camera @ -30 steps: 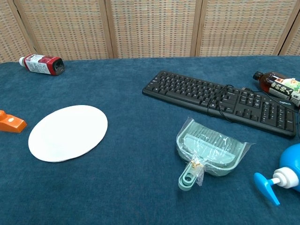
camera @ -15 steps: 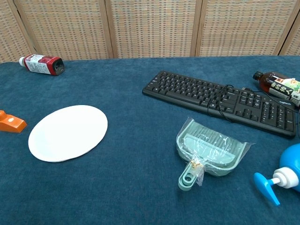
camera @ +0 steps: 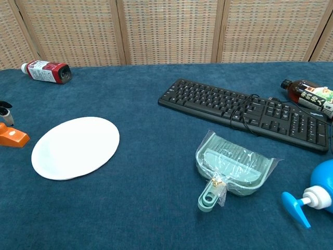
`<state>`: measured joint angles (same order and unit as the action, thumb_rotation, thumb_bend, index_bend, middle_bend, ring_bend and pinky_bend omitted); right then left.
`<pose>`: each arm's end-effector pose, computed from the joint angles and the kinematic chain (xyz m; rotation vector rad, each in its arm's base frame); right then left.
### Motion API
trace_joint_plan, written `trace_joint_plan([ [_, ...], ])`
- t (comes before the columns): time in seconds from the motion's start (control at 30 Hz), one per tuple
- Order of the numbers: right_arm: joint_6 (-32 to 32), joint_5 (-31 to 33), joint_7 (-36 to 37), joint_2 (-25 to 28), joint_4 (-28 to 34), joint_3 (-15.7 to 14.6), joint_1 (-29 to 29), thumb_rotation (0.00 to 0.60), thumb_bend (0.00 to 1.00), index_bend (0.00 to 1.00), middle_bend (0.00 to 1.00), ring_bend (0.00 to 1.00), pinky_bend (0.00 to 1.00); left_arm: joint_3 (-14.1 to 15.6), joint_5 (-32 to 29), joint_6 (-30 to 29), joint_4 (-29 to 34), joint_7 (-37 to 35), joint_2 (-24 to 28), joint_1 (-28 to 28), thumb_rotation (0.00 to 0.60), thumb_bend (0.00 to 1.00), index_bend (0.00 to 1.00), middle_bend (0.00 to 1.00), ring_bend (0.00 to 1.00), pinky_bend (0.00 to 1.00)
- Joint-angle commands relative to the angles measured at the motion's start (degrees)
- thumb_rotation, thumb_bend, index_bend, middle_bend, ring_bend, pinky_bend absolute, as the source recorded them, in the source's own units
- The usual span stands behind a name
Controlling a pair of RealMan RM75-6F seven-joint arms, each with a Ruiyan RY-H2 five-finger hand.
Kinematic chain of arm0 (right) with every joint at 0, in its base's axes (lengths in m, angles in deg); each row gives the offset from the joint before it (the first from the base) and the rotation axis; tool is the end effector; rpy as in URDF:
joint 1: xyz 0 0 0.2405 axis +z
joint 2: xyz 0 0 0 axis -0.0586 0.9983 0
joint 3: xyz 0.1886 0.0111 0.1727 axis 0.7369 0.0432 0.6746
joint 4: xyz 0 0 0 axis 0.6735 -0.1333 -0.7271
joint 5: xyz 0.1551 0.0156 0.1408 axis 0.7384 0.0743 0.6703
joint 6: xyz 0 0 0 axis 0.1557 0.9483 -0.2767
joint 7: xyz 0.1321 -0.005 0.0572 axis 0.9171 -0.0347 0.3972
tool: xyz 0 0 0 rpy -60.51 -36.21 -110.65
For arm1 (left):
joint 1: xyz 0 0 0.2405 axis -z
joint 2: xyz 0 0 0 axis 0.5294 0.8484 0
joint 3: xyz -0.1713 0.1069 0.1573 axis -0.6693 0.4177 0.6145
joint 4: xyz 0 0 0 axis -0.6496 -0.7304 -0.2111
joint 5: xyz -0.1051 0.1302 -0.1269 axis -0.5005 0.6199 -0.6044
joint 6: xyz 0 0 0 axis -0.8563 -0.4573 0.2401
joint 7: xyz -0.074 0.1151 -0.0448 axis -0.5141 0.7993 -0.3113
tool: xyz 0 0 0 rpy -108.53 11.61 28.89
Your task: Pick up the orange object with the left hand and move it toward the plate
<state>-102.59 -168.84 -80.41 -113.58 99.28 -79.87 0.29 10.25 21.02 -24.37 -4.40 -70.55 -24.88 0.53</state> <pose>-0.2907 -0.1625 0.1268 1.5183 -0.8687 0.7962 -0.3277 0.3352 0.0660 -1.6325 -1.0833 -0.3953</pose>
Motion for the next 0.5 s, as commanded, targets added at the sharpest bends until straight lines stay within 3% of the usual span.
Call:
trace_joint_plan([
  [0.03,0.04,0.01,-0.09,-0.03,-0.06,-0.02,0.03,0.6,0.0,0.0,0.0,0.0,0.04,0.39,-0.37,0.28,-0.42,0.63,-0.82,0.4,0.6,0.26,0.3,0.0,0.0,0.0],
  [0.17,0.1,0.17,-0.16,-0.07,-0.11,0.02,0.07,0.6,0.0,0.0,0.0,0.0,0.04,0.97,-0.81,0.37,-1.12,1.52,-1.99,0.71,0.6,0.29,0.37,0.0,0.0,0.0],
  [0.37,-0.22,-0.18,0.19,0.0,-0.11,-0.02,0.04,0.6,0.0,0.0,0.0,0.0,0.04,1.05,-0.5,-1.73,-1.97,1.58,-3.57,0.31,0.6,0.42,0.6,0.0,0.0,0.0],
  [0.5,-0.37,-0.38,0.39,0.02,-0.19,-0.09,0.01,0.6,0.0,0.0,0.0,0.0,0.04,0.96,0.54,-3.17,-2.18,0.53,-3.88,-0.31,0.6,0.45,0.66,0.0,0.0,0.01],
])
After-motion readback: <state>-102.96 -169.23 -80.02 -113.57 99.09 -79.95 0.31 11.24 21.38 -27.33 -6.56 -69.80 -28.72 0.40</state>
